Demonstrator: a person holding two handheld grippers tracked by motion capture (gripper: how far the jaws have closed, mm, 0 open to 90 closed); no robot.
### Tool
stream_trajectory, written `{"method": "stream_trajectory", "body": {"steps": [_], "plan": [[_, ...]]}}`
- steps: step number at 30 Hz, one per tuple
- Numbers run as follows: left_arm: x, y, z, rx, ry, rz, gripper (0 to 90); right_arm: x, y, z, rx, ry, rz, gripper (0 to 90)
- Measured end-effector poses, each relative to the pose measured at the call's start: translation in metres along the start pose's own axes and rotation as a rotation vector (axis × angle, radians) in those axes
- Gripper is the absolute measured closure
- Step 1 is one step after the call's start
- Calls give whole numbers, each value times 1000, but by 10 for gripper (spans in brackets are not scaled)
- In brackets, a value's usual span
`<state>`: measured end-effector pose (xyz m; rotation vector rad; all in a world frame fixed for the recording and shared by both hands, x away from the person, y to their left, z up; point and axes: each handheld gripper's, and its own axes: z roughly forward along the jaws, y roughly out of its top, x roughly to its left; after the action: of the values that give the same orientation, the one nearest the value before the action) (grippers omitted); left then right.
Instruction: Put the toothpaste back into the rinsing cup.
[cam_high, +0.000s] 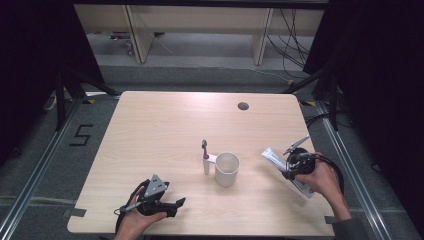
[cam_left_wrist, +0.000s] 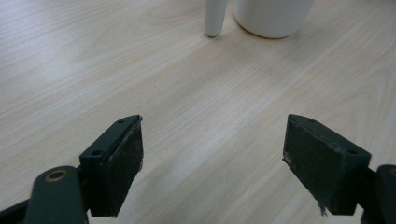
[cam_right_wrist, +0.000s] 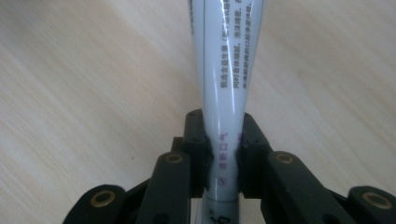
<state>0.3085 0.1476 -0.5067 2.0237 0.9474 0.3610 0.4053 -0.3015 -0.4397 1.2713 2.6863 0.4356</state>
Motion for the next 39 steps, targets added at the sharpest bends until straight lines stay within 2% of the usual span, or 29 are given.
{"method": "stream_trajectory", "body": {"steps": [1,3,4,5,6,7,8,10,11,13,14,15,17,18,19,20,21,22,24,25,27,28,29,31,34,36,37,38,39], "plan": [[2,0,-1,11,-1,19,196,0,1,-3,-21,5,-6,773],[2,0,-1,15,2,24,196,-1,3,-7,-58,-4,-7,772],[1,0,-1,7,5,11,196,1,3,-9,-84,12,15,773],[0,0,0,-2,0,-1,195,-1,4,-10,-109,10,9,772],[1,0,-1,15,3,19,196,0,5,-11,-141,19,11,773],[1,0,-1,13,-6,22,196,1,6,-14,-151,18,29,773],[2,0,-1,13,-4,20,196,0,8,-15,-169,27,10,773],[0,0,0,-3,0,-3,196,2,12,-21,-220,27,32,773],[0,0,0,-2,1,-1,196,2,12,-21,-220,27,32,773],[1,0,-1,8,-3,18,195,0,15,-22,-272,15,0,773],[1,0,-1,13,0,17,195,2,17,-24,-275,23,7,773],[1,1,0,6,4,18,196,1,18,-23,-316,14,-5,773],[2,1,-1,19,7,26,195,3,22,-25,-326,36,24,773],[0,0,1,-8,-7,2,196,4,24,-22,-369,28,15,773],[1,0,-1,13,-3,20,196,5,26,-25,-352,47,24,773],[1,1,-1,11,-4,17,196,4,28,-24,-386,33,-2,773],[1,1,-1,5,-5,15,196,6,30,-25,-396,48,8,773],[1,1,-1,11,-5,16,196,7,32,-24,-435,43,9,773],[1,0,-2,12,-4,13,196,9,36,-27,-431,62,6,773],[1,1,-1,3,-4,7,196,11,38,-27,-461,55,4,774],[1,1,-1,7,-6,16,196,15,43,-30,-474,71,4,774],[1,1,-1,12,-5,18,196,18,45,-28,-523,76,5,774],[1,1,-1,14,-6,19,196,18,48,-31,-517,86,-6,773],[1,1,-1,6,-6,16,196,21,52,-32,-554,93,-19,773],[1,1,-2,10,-6,16,196,25,59,-33,-604,121,-32,773],[1,1,-1,1,-5,16,196,31,63,-33,-631,156,-17,773],[1,1,-1,2,-6,14,196,33,65,-33,-658,145,-19,773],[1,1,-2,8,-4,13,196,37,69,-33,-677,177,-36,773],[1,1,-2,10,-5,15,196,37,69,-33,-677,177,-36,773]]}}
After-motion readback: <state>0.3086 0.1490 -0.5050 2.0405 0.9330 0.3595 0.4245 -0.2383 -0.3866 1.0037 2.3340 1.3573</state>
